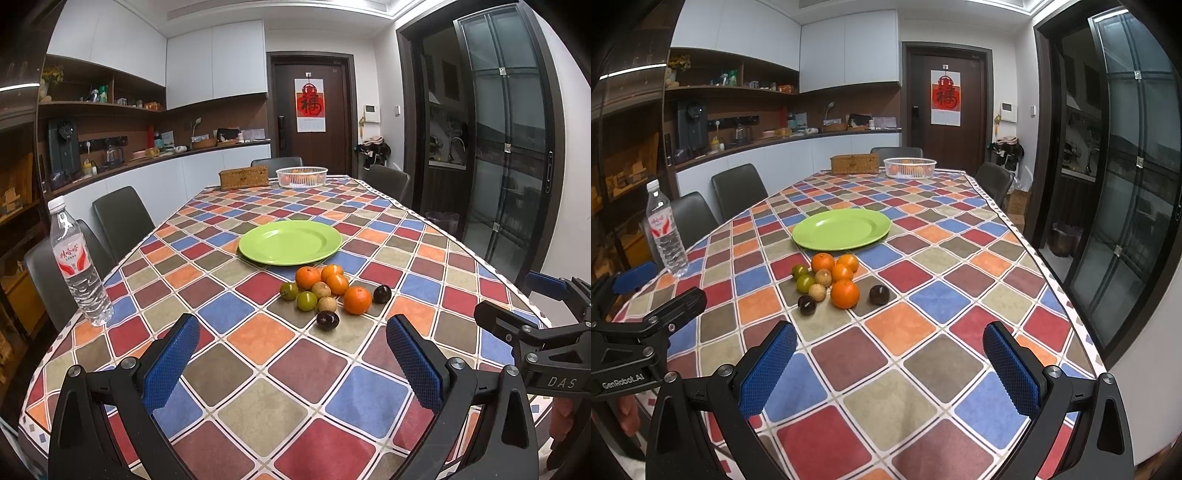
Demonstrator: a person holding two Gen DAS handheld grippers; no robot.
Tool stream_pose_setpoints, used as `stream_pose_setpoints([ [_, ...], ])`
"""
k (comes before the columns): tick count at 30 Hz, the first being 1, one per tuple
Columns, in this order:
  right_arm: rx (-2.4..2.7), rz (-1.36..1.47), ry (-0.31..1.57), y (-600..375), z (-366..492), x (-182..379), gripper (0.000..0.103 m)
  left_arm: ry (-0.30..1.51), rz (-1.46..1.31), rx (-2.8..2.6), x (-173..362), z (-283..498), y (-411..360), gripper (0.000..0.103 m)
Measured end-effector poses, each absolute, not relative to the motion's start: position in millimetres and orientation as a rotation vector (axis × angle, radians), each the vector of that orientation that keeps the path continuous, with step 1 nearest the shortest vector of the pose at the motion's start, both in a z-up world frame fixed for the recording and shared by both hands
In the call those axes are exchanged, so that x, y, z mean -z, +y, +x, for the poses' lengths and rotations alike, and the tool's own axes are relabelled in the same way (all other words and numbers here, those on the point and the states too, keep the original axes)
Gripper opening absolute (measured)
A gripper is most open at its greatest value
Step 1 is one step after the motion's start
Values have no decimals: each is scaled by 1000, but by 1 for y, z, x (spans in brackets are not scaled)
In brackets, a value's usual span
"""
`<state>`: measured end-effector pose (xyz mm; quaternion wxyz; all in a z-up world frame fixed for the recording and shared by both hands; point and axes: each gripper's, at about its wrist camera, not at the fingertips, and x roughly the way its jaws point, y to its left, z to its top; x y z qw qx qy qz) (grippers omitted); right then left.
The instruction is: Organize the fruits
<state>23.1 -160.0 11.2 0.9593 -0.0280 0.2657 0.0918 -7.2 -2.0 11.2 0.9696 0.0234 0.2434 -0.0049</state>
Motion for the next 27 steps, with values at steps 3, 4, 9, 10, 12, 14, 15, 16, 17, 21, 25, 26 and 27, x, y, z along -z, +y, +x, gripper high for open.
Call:
stream_pose_setpoints([
  [3, -187, -57, 539, -160, 24, -13, 102, 492, 47, 10, -11, -8, -2, 103],
  [4, -186, -56, 538, -160, 23, -12, 102, 491, 47, 11, -11, -8, -2, 103],
  [9, -186, -57, 537, -160, 23, -12, 102, 488, 48, 10, -13, -8, -3, 103],
  [10, -186, -57, 537, -160, 23, -12, 102, 489, 48, 10, -12, -8, -3, 103],
  [12, -186, -57, 536, -160, 23, -12, 102, 489, 47, 11, -13, -8, -3, 103],
  [14, -186, -58, 536, -160, 23, -13, 102, 487, 47, 11, -13, -8, -3, 103],
  [15, -185, -57, 535, -160, 23, -13, 102, 489, 47, 10, -12, -8, -3, 103],
  [16, -187, -56, 536, -160, 22, -12, 102, 489, 48, 10, -13, -7, -3, 103],
  [17, -186, -57, 536, -160, 22, -13, 102, 489, 47, 12, -12, -8, -3, 103],
  [21, -187, -58, 533, -160, 23, -15, 102, 486, 48, 11, -13, -8, -3, 103],
  [25, -187, -58, 531, -159, 24, -17, 102, 486, 47, 11, -13, -8, -3, 103],
  [26, -187, -59, 531, -159, 24, -18, 102, 486, 47, 11, -13, -8, -3, 103],
  [27, -187, -58, 531, -159, 23, -17, 102, 486, 47, 11, -13, -8, -3, 103],
])
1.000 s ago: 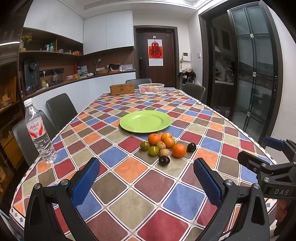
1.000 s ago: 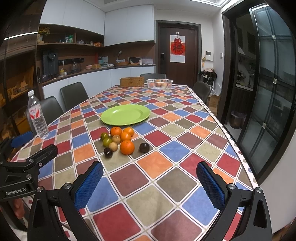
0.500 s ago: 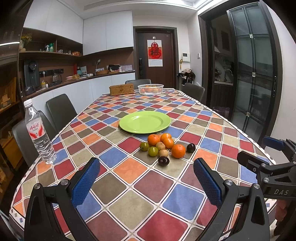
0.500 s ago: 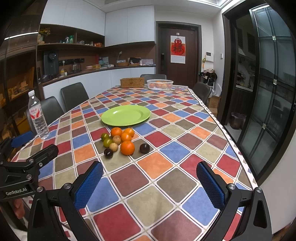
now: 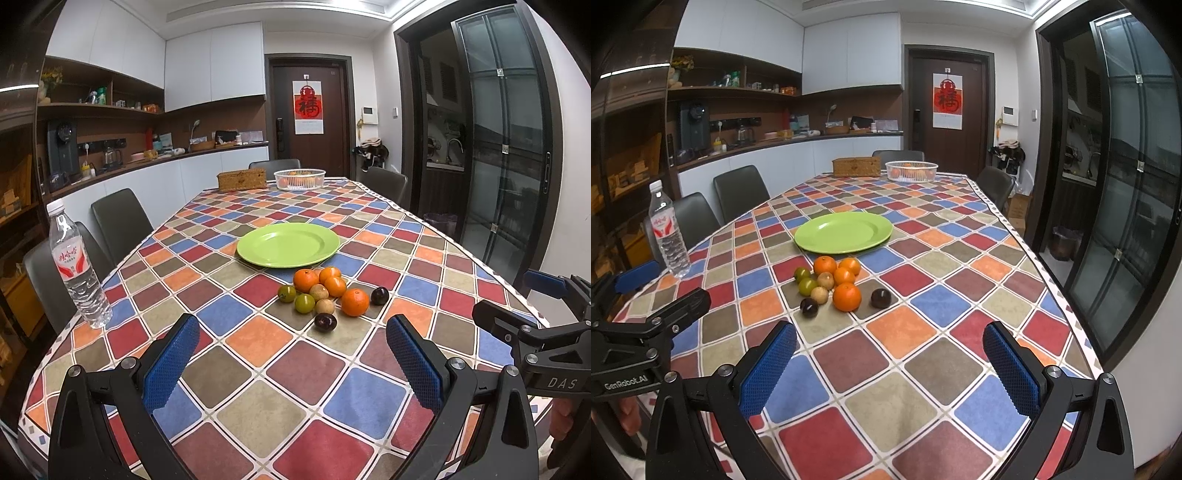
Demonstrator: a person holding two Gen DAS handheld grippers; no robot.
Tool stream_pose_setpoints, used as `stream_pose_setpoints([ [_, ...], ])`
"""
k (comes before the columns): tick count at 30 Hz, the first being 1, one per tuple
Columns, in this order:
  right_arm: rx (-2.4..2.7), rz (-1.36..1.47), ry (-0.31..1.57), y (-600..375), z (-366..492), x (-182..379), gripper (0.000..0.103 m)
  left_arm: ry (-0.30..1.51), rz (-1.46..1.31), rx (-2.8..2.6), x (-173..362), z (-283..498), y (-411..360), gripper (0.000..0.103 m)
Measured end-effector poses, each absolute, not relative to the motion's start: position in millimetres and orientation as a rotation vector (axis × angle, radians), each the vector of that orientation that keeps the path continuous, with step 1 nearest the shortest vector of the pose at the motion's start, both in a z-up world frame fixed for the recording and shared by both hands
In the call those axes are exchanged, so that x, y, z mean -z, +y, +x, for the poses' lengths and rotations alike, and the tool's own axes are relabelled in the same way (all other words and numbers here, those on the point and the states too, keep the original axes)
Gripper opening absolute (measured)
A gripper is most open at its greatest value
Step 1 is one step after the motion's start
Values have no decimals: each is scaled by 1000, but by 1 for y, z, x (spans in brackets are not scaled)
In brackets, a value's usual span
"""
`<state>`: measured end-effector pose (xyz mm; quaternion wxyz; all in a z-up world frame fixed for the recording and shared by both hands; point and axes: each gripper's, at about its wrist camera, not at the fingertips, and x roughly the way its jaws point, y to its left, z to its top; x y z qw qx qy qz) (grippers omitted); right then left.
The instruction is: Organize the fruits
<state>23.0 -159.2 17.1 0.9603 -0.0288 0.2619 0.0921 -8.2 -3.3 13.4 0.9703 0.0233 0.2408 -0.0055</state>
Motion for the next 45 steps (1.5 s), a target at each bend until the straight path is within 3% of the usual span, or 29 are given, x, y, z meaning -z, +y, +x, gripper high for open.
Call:
stream_pose_setpoints([
  [26, -227, -106, 526, -151, 32, -4, 102, 493, 88, 36, -12, 3, -7, 102],
  [37, -309, -184, 517, -137, 61, 7, 99, 518, 131, 89, 7, 33, -8, 85],
  [45, -387, -272, 555, -123, 91, 19, 88, 554, 179, 159, 23, 53, -8, 69],
])
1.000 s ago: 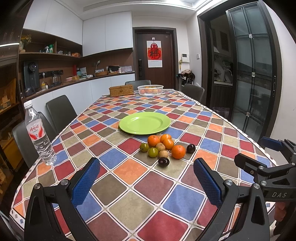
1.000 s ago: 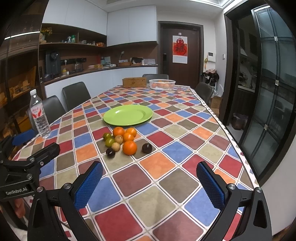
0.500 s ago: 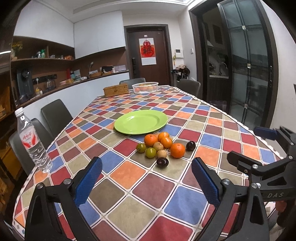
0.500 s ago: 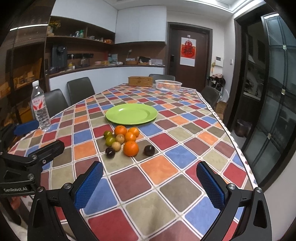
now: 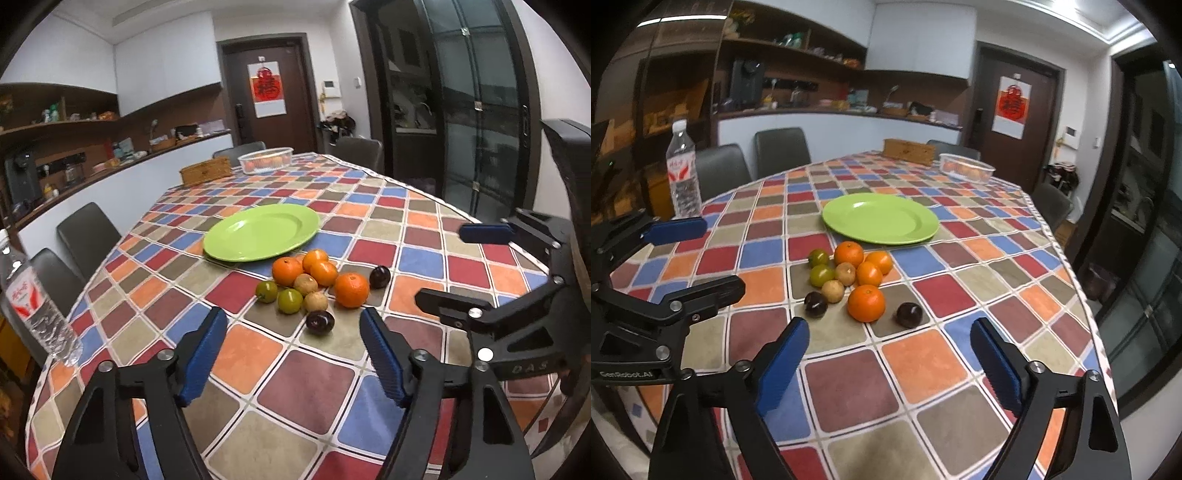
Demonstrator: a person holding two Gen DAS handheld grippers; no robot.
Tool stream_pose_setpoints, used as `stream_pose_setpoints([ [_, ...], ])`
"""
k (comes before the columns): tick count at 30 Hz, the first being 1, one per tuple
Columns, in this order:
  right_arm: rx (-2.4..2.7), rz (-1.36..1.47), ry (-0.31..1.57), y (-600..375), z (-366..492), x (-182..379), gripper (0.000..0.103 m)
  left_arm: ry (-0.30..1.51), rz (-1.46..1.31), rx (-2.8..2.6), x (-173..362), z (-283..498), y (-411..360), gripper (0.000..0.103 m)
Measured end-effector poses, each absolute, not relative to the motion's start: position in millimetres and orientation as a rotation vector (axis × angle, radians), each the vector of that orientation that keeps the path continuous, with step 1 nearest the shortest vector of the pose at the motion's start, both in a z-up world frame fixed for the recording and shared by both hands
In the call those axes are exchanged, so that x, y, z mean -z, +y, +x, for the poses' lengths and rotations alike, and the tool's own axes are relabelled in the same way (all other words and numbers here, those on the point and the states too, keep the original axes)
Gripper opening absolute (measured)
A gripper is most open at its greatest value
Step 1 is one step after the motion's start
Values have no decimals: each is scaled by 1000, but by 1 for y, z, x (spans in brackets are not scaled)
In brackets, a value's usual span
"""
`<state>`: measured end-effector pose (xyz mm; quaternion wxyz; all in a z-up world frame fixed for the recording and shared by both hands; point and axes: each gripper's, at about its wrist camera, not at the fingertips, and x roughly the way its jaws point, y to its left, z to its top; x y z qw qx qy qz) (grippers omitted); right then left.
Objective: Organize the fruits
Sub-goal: 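Move both tools down toward the fruit pile beside the green plate, then grasp a dark plum with the left tool while the right tool grasps an orange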
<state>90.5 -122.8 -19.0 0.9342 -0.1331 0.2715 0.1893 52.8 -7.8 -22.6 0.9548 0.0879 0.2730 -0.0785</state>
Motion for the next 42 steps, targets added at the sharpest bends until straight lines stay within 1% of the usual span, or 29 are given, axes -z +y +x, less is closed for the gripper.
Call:
stream_pose_setpoints([
  [4, -421, -322, 573, -116, 103, 25, 82, 588, 199, 192, 30, 65, -10, 63],
  [5, -433, -335, 582, -114, 106, 26, 79, 598, 202, 201, 31, 69, -11, 62],
  [8, -467, -357, 606, -110, 116, 31, 75, 628, 210, 230, 36, 80, -12, 59],
  [10, -482, -373, 618, -108, 122, 34, 72, 651, 216, 249, 40, 88, -13, 54],
  [11, -490, -381, 625, -106, 125, 36, 70, 663, 215, 257, 42, 92, -13, 53],
  [13, -509, -389, 638, -105, 130, 38, 68, 684, 216, 268, 45, 99, -12, 49],
  [18, -548, -414, 666, -102, 146, 46, 62, 737, 202, 295, 57, 114, -11, 47],
  [21, -572, -428, 685, -99, 154, 51, 58, 770, 194, 315, 64, 121, -12, 44],
  [23, -589, -436, 695, -97, 158, 54, 55, 783, 198, 324, 67, 124, -12, 44],
  [32, -640, -461, 731, -90, 171, 65, 49, 838, 184, 361, 79, 141, -13, 39],
  [42, -675, -488, 753, -84, 183, 71, 46, 886, 171, 381, 87, 155, -14, 33],
])
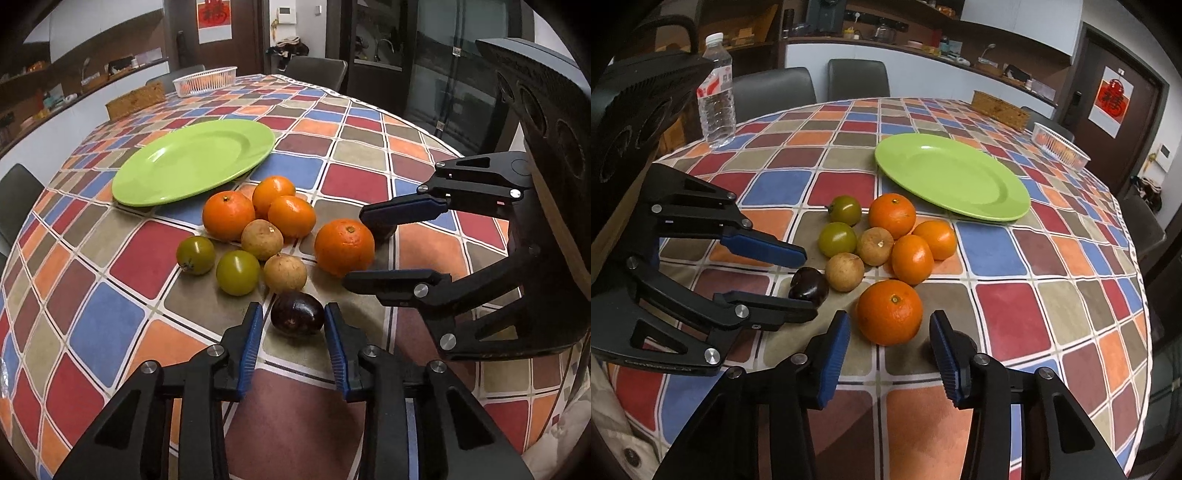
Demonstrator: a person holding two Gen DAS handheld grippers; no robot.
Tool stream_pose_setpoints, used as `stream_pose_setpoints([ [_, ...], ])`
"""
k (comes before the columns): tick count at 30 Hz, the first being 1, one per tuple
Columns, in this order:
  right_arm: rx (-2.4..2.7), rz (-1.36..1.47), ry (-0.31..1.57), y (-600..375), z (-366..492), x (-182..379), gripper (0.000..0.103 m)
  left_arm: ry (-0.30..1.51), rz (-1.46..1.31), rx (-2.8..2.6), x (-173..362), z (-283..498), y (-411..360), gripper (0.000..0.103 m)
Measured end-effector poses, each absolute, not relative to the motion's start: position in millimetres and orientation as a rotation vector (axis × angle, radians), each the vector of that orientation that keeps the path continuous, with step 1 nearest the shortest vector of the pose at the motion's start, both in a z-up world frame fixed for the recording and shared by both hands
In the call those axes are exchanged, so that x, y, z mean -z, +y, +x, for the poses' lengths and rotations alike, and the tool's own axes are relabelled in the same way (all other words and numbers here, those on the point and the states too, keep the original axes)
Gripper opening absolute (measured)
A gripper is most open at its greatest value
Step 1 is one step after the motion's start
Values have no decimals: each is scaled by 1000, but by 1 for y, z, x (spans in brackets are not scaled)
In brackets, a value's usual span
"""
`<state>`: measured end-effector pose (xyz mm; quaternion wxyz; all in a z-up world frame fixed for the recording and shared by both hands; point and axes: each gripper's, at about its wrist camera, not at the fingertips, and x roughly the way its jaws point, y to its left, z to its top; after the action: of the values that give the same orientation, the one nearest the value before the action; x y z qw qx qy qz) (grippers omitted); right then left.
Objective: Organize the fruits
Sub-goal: 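Grasp a dark plum with the left tool while the right tool grasps an orange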
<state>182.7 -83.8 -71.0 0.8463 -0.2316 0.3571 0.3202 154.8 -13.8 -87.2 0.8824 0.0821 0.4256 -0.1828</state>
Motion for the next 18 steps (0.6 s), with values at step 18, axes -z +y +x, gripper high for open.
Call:
stream_pose_setpoints([
  [18, -690, -409, 787, -83, 188, 68, 41, 854, 94, 317, 66, 149, 1, 29],
])
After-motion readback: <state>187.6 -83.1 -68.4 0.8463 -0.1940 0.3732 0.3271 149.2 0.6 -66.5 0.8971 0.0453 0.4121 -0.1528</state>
